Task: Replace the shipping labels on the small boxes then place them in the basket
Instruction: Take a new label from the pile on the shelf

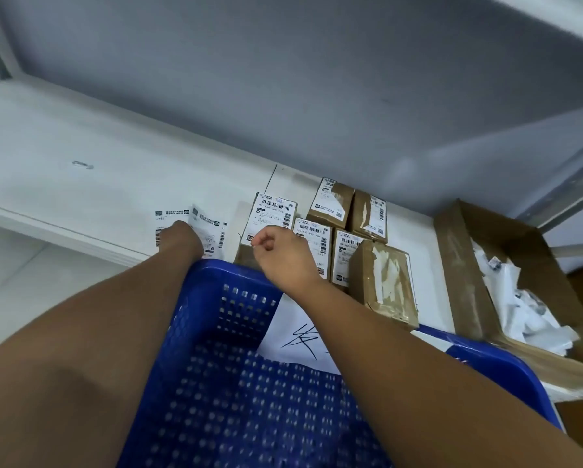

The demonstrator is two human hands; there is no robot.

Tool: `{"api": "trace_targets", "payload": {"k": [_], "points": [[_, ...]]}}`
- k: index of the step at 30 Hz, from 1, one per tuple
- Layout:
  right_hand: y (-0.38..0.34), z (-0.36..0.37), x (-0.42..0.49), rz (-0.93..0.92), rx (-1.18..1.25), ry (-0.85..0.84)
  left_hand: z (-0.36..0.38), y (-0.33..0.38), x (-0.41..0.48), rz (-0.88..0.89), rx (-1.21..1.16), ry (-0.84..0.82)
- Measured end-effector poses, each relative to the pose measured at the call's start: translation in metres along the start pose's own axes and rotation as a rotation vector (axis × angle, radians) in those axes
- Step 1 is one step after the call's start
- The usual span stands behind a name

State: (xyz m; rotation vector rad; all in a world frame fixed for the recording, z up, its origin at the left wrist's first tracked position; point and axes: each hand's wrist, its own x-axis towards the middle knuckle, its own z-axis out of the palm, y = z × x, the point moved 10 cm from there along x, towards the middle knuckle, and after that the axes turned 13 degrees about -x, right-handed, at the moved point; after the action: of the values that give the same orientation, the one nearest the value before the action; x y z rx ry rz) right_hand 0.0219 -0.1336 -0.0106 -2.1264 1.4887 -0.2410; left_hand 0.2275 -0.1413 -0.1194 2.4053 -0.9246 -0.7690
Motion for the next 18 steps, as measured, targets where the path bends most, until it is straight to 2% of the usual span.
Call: {"api": "trace_targets", "payload": {"k": [2,5,9,14,18], "points": [[0.004,-0.003,-0.003,0.006,-0.004,0.011,-0.010,-0.002,-0.005,0.002,-0.160,0.083],[0.012,-0.010,-0.009,0.022,0.003,0.021,-0.028,0.001,-0.017,0.045,-0.270,0.197],[0.023,-0.026,-0.023,0.071,0.066,0.060,-0.047,0.030,-0.048,0.131,-0.561,0.233],[0.037,-0.054,-0.053,0.191,0.274,0.126,-0.045,0.081,-0.109,0.142,-1.087,0.070],[0.048,-0.065,-0.087,0.269,0.611,0.109,-0.028,0.119,-0.189,0.168,-1.315,-0.113]]}}
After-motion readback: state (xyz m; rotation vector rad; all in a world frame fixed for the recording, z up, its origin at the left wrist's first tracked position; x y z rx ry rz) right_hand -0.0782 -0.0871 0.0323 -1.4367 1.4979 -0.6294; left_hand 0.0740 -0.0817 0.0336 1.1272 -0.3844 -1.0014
